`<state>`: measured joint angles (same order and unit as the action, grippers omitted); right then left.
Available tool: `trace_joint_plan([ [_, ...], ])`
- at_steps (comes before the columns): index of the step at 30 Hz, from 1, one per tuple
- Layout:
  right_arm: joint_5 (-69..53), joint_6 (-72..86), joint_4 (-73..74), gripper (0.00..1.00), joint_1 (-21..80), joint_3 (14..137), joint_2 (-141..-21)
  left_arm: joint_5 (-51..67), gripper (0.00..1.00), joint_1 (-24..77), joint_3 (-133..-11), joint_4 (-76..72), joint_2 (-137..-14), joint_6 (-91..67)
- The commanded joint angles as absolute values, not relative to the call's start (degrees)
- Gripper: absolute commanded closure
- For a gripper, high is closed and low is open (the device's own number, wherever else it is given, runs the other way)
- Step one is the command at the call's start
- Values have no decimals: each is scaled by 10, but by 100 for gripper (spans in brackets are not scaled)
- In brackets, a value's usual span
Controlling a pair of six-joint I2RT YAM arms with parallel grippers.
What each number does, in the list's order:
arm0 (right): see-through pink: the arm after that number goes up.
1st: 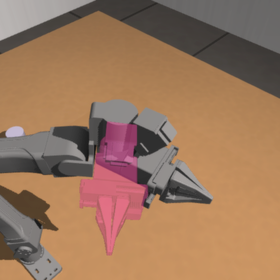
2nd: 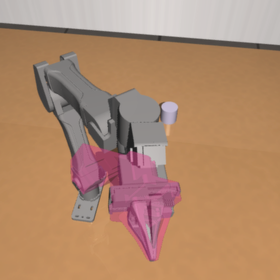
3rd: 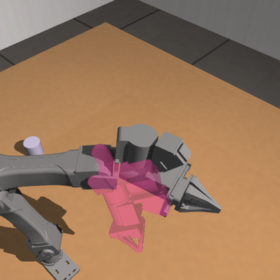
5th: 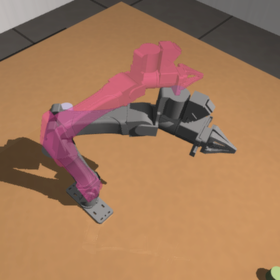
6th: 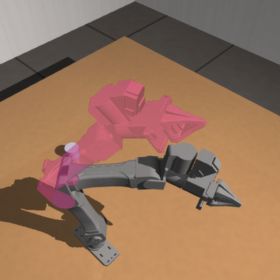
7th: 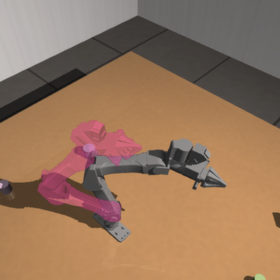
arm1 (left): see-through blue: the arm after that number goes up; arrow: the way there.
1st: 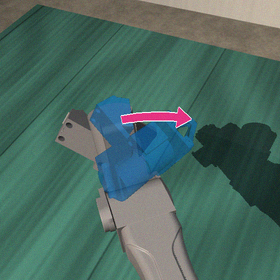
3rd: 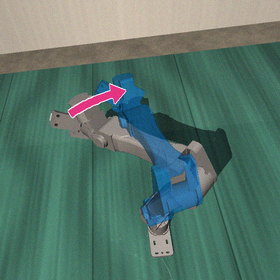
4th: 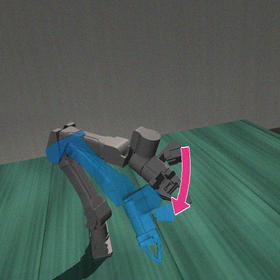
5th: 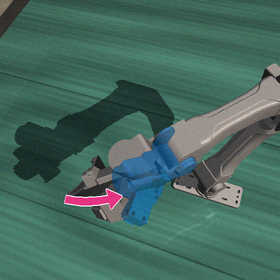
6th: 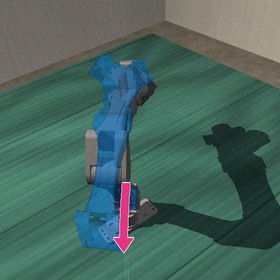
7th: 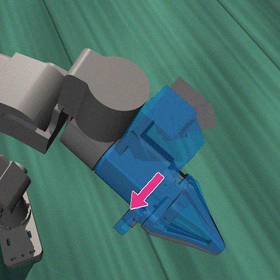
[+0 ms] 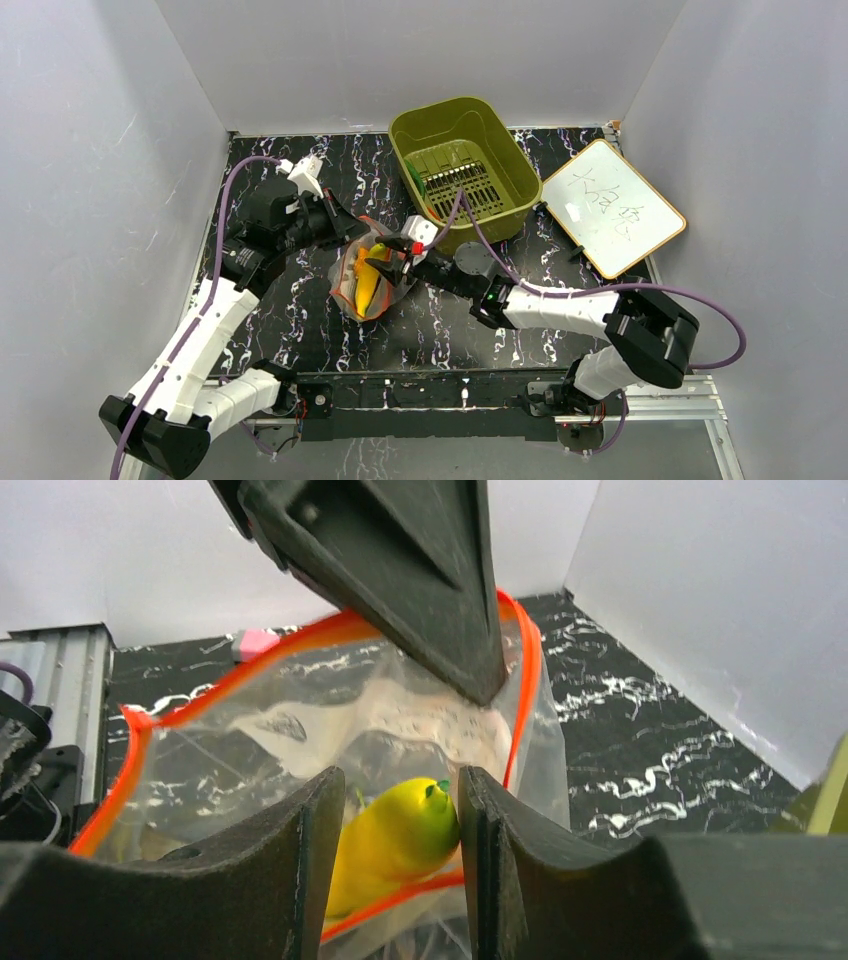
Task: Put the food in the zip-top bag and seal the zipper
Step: Place the fake fruit in the zipper food storage bag.
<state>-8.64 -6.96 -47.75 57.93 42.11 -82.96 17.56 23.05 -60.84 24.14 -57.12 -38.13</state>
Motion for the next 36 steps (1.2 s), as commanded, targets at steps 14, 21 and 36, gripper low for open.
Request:
trace_joint_plan([
  [14, 17, -1, -243, 72, 584, 566, -836, 200, 100, 231, -591, 192, -541, -381],
  [21, 49, -11, -107, 46, 584, 641, -833, 185, 100, 231, -587, 205, -538, -375],
  [36, 1, -231, 137, 29, 583, 673, -703, 187, 100, 231, -586, 238, -512, -321],
])
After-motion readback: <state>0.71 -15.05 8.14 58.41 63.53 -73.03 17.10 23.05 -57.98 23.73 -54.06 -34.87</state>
